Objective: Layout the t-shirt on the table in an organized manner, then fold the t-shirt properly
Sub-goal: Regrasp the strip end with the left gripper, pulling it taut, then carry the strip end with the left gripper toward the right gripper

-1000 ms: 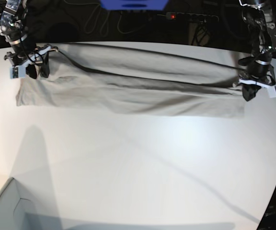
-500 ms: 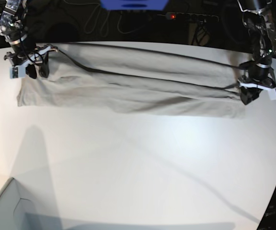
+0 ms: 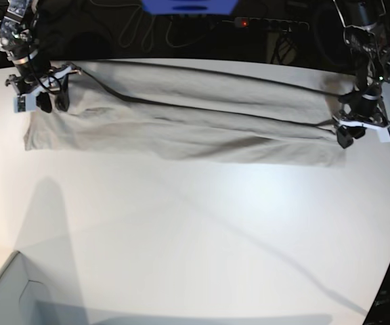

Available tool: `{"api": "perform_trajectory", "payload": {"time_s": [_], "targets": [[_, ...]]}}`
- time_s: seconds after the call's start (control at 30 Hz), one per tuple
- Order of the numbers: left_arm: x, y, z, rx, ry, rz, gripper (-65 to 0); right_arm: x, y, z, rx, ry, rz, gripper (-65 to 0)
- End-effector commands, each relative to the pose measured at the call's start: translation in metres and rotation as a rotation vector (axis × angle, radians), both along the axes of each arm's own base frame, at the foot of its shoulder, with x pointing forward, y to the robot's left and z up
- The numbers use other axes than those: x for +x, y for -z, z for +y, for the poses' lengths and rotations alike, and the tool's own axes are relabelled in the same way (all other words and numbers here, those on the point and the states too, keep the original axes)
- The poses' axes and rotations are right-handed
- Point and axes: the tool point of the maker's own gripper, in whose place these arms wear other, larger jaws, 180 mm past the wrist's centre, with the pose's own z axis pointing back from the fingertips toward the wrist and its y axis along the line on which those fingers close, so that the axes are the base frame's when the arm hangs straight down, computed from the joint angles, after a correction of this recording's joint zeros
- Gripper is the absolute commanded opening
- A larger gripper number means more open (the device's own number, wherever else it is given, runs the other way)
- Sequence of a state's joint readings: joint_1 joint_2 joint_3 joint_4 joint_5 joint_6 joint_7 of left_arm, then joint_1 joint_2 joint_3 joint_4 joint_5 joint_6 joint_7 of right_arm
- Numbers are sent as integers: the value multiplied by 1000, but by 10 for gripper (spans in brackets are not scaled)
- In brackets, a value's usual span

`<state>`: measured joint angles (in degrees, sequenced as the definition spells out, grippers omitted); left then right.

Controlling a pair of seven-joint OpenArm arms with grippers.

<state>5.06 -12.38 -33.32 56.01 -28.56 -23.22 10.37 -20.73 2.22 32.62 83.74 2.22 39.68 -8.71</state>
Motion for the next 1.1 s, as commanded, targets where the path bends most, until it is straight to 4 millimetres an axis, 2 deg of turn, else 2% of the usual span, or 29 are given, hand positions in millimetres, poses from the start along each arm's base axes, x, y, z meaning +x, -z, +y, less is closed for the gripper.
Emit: {"api": "perform_trajectory", "payload": {"time_s": [0.0,0.27,0.33,0.47,0.63,0.73,0.9,0.97,1.07], "targets": [[3,-4,8,9,-8,-12,-362,7,-13,-5,-8,-2,-52,-390],[1,6,3,-6,-3,14,-372,9,-14,-5,-8,-2,-57,-389],[1,6,1,-5,7,17,-431,9,-14,-5,-8,-2,-57,-389],[3,7,-3,-6,17,18,-646,10,-14,-5,-8,-2,-59,-388],[5,3,-5,-11,18,2,-650,10,-14,-5,-8,-2,-59,-388],[11,-19,-6,28,41,-52,-648,10,-14,-5,-8,-2,-59,-388],[21,-67,-43,75,123,-180,-648,12,-15,-5,-8,-2,-63,-388],[21,-76,-70,73,185,-202,-648,15,-17,-5,-8,-2,-71,-388],[19,-77,-113,48,292,-209,-648,15,-17,-5,-8,-2,-72,-388]]}}
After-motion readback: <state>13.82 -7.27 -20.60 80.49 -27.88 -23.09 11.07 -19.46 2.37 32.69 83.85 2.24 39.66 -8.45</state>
